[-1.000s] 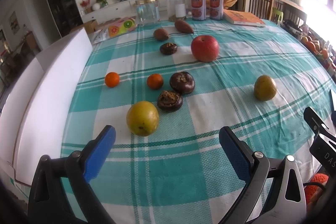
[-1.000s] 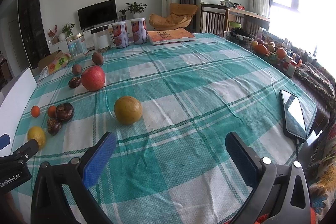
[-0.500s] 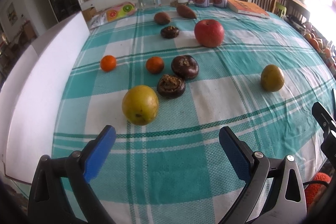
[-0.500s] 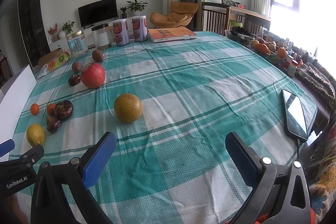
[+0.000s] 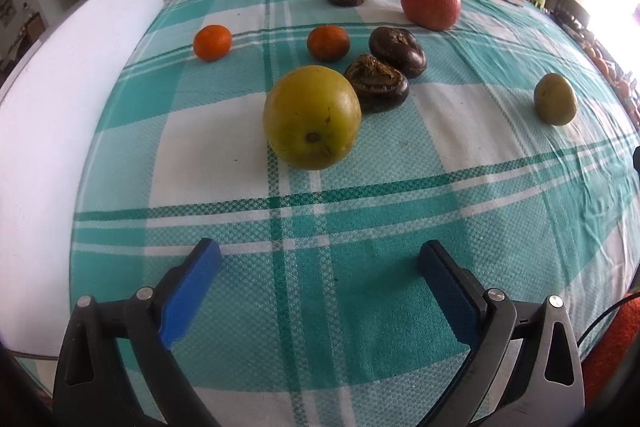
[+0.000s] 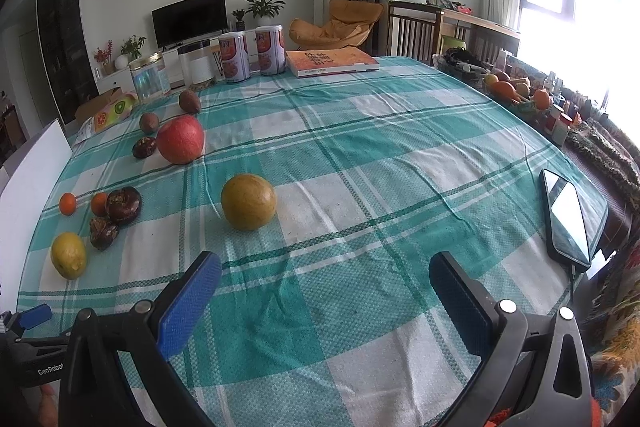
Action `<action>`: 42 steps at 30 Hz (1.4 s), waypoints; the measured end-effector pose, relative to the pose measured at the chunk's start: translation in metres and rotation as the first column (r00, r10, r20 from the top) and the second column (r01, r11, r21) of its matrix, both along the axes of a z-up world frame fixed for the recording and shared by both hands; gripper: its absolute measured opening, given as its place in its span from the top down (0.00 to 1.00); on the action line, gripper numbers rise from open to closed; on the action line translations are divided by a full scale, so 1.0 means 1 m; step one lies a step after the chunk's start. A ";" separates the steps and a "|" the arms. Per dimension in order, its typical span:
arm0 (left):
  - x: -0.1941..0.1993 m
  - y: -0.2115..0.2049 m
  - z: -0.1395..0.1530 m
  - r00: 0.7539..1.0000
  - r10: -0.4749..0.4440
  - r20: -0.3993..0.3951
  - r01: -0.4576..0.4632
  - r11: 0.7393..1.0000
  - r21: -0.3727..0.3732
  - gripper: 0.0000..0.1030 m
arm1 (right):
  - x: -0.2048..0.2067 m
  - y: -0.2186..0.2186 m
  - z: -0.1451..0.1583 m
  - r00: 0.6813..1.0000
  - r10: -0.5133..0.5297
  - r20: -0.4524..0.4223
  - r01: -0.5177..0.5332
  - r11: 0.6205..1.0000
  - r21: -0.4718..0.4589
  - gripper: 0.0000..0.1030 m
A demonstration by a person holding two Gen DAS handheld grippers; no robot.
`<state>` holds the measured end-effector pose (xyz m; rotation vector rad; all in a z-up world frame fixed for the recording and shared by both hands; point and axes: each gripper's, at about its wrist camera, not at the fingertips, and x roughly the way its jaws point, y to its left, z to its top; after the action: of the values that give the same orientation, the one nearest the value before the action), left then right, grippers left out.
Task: Organize fruits
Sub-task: 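Close the left tool around the large yellow fruit and lift it, then grasp the dark brown wrinkled fruit with the right tool while the left holds the yellow fruit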
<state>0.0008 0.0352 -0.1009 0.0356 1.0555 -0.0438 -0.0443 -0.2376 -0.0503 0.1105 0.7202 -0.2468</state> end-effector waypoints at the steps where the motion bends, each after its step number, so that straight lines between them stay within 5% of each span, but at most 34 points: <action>1: -0.002 0.001 -0.001 1.000 -0.014 0.019 0.014 1.000 0.001 0.02 | 0.000 -0.001 0.001 1.000 0.001 0.000 -0.001 1.000 0.003 0.00; 5: -0.013 0.006 -0.002 0.992 -0.098 0.085 0.099 0.995 -0.004 0.02 | 0.000 -0.007 0.000 1.000 -0.004 -0.006 0.004 1.000 0.031 0.00; 9: 0.001 0.011 0.004 0.990 -0.138 0.020 0.138 0.990 -0.009 0.03 | 0.001 -0.010 -0.002 1.000 -0.003 -0.014 0.004 0.999 0.054 0.00; 13: 0.021 0.017 0.024 0.984 -0.156 0.081 0.164 0.981 -0.105 0.05 | 0.001 -0.012 -0.002 1.000 -0.003 -0.014 0.004 0.997 0.072 0.00; 18: 0.043 0.012 0.032 0.977 -0.179 0.114 0.193 0.973 -0.124 0.07 | 0.001 -0.021 -0.004 1.000 -0.018 -0.018 0.020 0.993 0.119 0.00; 21: 0.046 0.011 0.030 0.976 -0.180 0.119 0.189 0.979 -0.075 0.50 | 0.003 -0.024 -0.006 1.000 -0.011 -0.029 0.015 0.989 0.148 0.00; 26: 0.044 0.022 0.030 0.981 -0.156 0.115 0.172 0.974 -0.146 0.52 | 0.021 -0.024 -0.011 0.991 0.126 -0.044 -0.107 0.948 0.301 0.00; 29: 0.035 0.028 0.032 0.982 -0.146 0.121 0.164 0.975 -0.151 0.52 | 0.033 -0.012 -0.007 0.981 0.185 -0.048 -0.161 0.936 0.313 0.00; 35: 0.011 0.053 0.035 0.988 -0.102 0.117 0.124 0.973 -0.193 0.52 | 0.072 0.069 0.010 0.875 0.478 -0.081 -0.430 0.842 0.327 0.00; 39: -0.001 0.066 0.039 0.989 -0.085 0.119 0.108 0.972 -0.207 0.52 | 0.110 0.113 -0.006 0.822 0.547 -0.156 -0.452 0.794 0.406 0.38; 42: -0.009 0.075 0.043 0.989 -0.067 0.128 0.094 0.973 -0.212 0.52 | 0.126 0.139 -0.025 0.782 0.590 -0.199 -0.440 0.750 0.494 0.38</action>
<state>-0.0081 0.1101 -0.0578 -0.1159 0.9236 -0.2281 0.0816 -0.0981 -0.0758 0.2775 1.1212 0.4603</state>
